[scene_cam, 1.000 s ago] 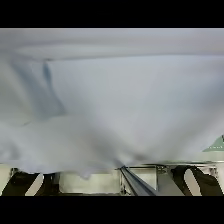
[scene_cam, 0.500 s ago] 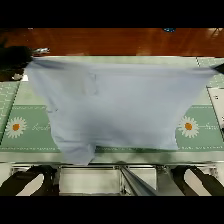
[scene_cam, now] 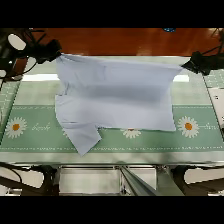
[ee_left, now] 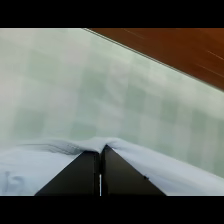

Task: Fold the shirts.

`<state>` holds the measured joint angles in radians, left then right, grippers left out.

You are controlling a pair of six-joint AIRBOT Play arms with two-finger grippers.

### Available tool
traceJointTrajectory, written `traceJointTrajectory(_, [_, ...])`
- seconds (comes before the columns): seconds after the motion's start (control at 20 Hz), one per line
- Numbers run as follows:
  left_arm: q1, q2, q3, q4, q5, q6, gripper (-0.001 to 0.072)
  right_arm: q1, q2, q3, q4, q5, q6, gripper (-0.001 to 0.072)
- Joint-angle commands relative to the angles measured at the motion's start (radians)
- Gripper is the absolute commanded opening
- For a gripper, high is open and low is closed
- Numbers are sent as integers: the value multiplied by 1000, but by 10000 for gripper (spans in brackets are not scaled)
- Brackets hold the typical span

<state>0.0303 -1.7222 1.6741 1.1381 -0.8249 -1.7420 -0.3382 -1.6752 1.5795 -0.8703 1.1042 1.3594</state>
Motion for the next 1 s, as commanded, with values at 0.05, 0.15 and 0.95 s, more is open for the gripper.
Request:
traceJointTrajectory(0.05, [13, -151, 114, -145, -75, 10, 19, 61, -201, 158, 24, 12, 40, 19])
traceJointTrajectory(0.15, [27, -140, 119, -145, -130, 58, 19, 67, -203, 167, 25, 23, 40, 20])
traceJointTrajectory(0.95, [101, -200, 112, -29, -601, 302, 19, 34, -239, 78, -160, 244, 17, 20])
